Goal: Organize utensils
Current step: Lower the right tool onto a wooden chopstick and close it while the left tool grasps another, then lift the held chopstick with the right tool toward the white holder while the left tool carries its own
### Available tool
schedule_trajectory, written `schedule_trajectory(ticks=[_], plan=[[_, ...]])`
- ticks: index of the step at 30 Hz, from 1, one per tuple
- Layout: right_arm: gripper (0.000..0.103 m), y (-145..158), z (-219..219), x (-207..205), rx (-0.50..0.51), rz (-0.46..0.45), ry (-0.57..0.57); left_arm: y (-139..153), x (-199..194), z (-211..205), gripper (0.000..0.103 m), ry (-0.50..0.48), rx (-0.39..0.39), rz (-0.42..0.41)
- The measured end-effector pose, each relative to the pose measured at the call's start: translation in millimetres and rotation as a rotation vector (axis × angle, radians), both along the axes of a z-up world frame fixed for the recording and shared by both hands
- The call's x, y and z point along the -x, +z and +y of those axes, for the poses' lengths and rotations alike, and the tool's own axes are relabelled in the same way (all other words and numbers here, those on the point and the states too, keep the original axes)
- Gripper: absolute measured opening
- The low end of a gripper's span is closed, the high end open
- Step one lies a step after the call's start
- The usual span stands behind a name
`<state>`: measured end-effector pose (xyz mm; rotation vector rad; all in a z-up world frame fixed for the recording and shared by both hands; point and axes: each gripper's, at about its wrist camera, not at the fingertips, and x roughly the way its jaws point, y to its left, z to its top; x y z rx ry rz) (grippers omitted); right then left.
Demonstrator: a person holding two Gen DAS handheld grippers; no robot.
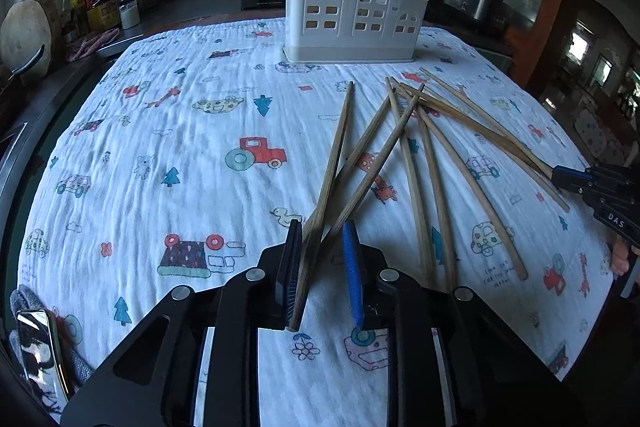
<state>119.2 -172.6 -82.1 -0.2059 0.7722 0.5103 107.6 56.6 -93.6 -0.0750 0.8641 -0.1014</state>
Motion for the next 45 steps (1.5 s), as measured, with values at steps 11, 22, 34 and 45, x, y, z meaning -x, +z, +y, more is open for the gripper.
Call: schedule_trajectory(ticks=[11,22,34,45], plan=[[0.007,-1,5,-2,0.015,0.0,0.006,-4,-3,-3,0.006,-0.017,-0.027,-0.011],[0.007,19,5,8,-0.014,-0.063,-0.022,33,11,-6,0.005,-0.018,0.001,-0.087],[0.007,72,21,6,-0.094,-0.207,-0.05,76,2,-8,0.005,-0.056,0.043,-0.158],[0.007,111,59,-38,-0.17,-0.281,-0.048,97,-24,-4,0.005,-0.093,0.061,-0.187]])
